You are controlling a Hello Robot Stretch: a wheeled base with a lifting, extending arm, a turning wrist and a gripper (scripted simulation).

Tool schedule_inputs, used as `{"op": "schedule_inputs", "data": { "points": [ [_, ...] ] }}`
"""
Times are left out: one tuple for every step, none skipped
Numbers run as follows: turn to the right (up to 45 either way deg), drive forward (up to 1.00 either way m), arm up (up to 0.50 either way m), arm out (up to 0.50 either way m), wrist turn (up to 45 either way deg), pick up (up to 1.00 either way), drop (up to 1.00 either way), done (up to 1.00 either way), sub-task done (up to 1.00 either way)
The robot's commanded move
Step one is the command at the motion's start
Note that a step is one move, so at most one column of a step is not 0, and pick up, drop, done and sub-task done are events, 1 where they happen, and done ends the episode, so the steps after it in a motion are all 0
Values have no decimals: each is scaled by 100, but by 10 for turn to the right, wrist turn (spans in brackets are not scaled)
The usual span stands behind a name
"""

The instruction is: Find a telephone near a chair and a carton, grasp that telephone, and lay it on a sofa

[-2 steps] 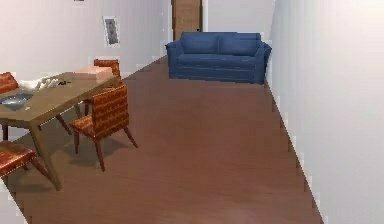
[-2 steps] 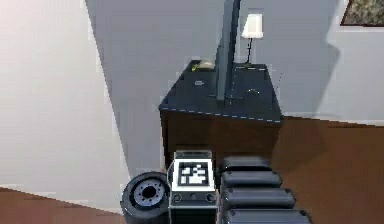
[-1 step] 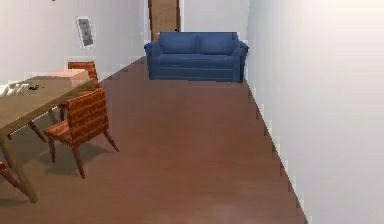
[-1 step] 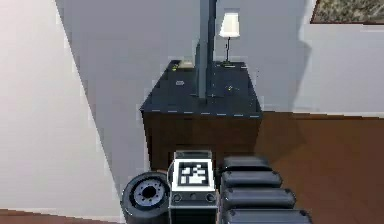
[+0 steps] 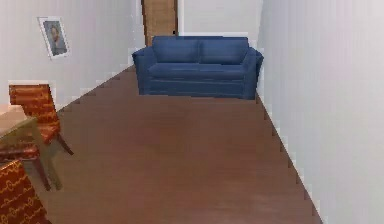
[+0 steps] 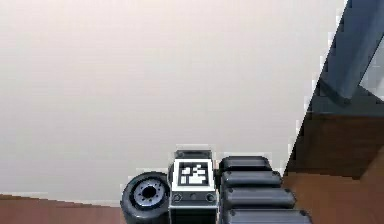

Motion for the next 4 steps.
{"op": "schedule_inputs", "data": {
  "points": [
    [0,100,0,0,0,0,0,0,0],
    [0,100,0,0,0,0,0,0,0],
    [0,95,0,0,0,0,0,0,0],
    [-450,0,0,0,0,0,0,0,0]
  ]
}}
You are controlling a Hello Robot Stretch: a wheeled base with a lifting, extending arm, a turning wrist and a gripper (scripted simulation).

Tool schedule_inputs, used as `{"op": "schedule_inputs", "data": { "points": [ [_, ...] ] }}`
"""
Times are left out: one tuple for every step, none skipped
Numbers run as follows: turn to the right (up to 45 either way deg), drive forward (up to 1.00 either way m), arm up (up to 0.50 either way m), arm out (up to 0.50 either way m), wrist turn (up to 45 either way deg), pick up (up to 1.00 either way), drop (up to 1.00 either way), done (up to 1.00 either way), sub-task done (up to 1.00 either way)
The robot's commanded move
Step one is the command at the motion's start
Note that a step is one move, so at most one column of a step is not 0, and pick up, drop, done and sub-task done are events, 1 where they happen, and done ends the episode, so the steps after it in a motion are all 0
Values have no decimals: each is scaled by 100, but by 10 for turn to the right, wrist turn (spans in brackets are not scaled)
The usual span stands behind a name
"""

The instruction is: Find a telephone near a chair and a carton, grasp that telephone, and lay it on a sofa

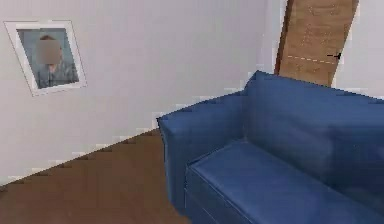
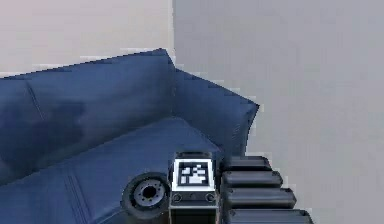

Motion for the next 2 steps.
{"op": "schedule_inputs", "data": {
  "points": [
    [-240,0,0,0,0,0,0,0,0],
    [0,0,0,48,0,0,0,0,0]
  ]
}}
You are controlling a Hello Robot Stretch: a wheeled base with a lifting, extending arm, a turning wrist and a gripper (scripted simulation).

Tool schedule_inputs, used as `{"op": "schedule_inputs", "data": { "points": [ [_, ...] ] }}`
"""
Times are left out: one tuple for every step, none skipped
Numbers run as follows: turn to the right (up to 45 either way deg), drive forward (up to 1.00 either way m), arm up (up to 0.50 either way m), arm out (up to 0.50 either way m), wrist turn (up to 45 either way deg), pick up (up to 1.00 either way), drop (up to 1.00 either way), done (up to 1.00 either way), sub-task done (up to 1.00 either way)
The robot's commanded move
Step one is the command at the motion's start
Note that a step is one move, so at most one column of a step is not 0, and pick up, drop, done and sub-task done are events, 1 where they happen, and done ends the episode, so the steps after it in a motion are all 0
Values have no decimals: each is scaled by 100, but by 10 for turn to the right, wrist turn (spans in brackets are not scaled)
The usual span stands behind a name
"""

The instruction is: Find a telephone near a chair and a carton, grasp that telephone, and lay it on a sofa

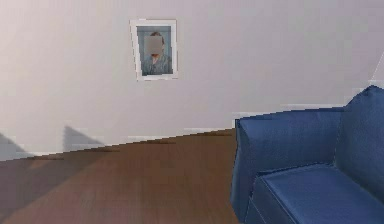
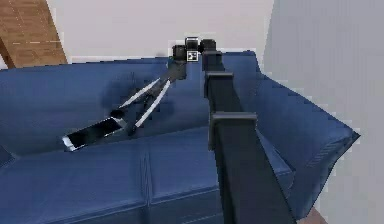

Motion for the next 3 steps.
{"op": "schedule_inputs", "data": {
  "points": [
    [0,0,0,0,450,0,0,0,0],
    [0,0,0,0,300,0,0,0,0],
    [0,0,-24,0,0,0,0,0,0]
  ]
}}
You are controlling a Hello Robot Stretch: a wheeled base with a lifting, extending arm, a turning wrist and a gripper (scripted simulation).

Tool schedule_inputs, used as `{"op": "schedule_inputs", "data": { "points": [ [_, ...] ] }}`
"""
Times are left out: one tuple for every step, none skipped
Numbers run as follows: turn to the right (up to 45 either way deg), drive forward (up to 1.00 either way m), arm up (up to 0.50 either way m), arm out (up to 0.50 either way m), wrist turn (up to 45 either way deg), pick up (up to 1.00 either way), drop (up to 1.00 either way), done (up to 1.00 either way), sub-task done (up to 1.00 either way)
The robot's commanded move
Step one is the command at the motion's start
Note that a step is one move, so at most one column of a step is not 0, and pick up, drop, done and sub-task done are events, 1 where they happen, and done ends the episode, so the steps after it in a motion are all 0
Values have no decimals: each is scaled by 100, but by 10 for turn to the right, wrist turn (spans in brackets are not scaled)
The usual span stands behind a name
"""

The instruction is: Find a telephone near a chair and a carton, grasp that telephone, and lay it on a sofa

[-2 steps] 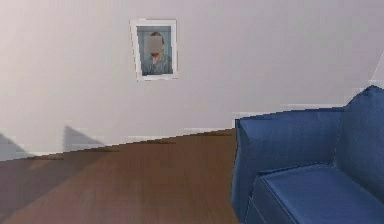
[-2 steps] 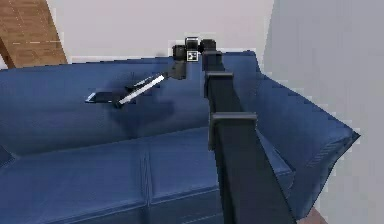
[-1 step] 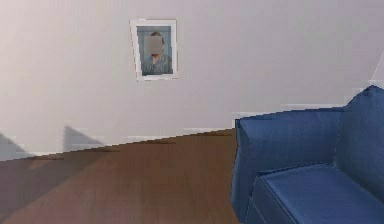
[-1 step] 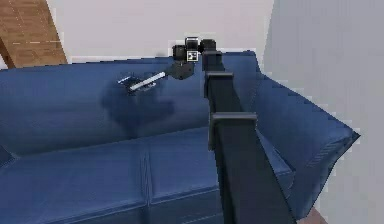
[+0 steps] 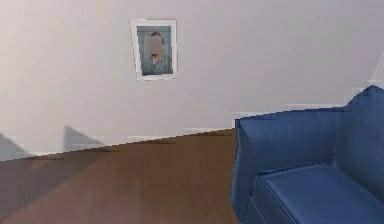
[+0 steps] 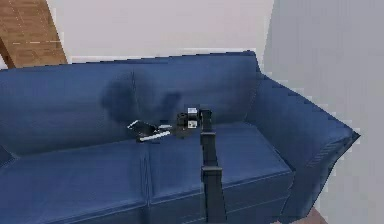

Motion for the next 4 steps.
{"op": "schedule_inputs", "data": {
  "points": [
    [0,0,-32,0,0,0,0,0,0],
    [0,0,0,0,0,0,100,0,0],
    [0,0,10,0,0,0,0,0,0],
    [0,0,0,-8,0,0,0,0,0]
  ]
}}
